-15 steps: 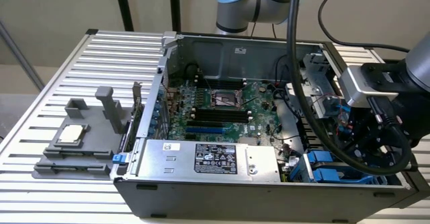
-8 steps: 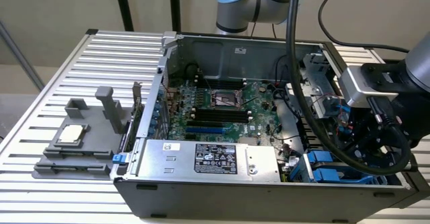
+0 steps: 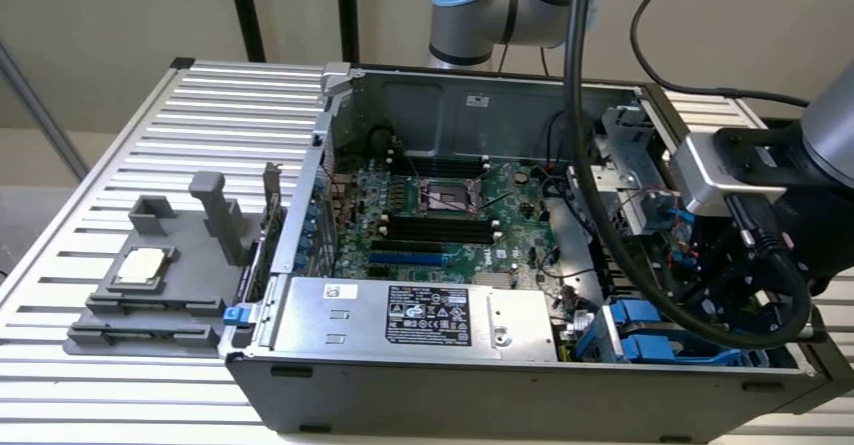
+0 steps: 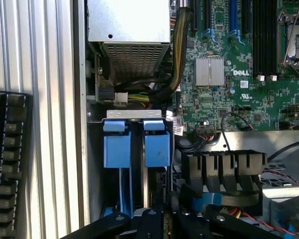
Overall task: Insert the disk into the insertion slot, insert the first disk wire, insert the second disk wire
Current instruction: 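Insert the first disk wire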
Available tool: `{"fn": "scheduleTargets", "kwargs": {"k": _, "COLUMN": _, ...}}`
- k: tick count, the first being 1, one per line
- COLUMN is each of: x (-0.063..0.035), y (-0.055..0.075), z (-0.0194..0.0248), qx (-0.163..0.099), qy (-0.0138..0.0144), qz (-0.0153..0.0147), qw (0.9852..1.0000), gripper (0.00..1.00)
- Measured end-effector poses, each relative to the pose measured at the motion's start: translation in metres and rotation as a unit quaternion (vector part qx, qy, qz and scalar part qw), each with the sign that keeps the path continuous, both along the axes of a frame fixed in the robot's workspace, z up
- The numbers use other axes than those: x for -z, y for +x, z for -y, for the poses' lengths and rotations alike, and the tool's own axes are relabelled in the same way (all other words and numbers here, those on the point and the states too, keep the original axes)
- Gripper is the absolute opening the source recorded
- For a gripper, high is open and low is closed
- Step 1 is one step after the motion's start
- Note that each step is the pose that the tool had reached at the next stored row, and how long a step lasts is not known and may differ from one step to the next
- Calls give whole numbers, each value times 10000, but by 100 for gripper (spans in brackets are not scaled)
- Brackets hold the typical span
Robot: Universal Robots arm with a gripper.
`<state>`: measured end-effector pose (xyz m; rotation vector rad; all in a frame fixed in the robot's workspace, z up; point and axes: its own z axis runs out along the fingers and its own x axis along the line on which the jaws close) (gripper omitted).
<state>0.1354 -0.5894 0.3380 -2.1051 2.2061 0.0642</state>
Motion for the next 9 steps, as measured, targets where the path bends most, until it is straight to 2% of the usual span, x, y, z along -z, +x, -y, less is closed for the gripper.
{"fn": "scheduleTargets", "kwargs": {"k": 9, "x": 29, "y": -4, "z": -2, "qx": 1, "qy": -18, "qz": -1, "qw": 10000, "gripper": 16}}
